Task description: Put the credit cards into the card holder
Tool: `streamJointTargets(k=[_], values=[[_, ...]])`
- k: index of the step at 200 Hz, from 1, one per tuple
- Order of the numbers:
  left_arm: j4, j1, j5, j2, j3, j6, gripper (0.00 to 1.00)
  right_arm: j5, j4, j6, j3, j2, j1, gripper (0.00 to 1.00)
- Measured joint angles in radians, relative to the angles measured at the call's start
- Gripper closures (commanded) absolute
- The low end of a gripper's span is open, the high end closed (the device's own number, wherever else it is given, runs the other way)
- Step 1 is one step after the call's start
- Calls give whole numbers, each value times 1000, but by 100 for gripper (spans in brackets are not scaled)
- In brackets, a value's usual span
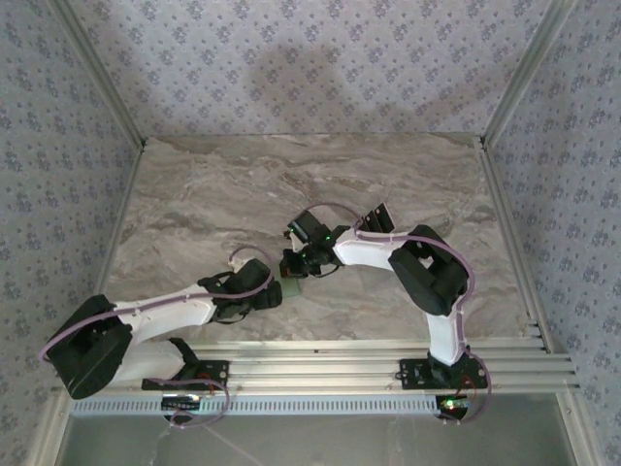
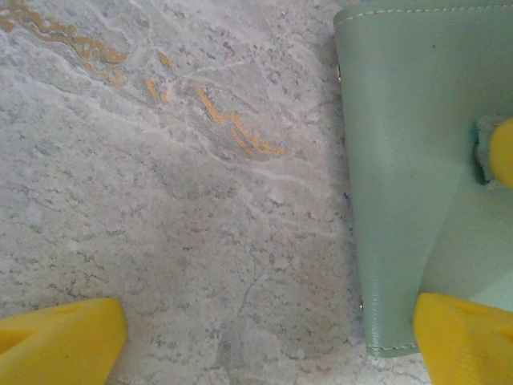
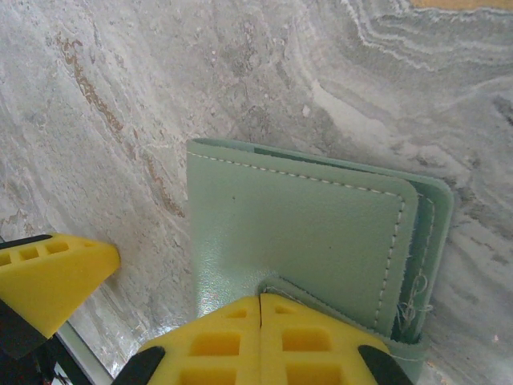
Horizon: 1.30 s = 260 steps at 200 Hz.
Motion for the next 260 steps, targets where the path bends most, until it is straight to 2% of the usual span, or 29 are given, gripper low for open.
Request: streamJointTargets(k=[157, 260], values=[[-11, -5, -29, 56, 14, -9, 11, -26, -71, 0, 40, -47, -36, 100], [-12, -7, -32, 57, 14, -9, 11, -26, -72, 4, 41, -53, -11, 100]])
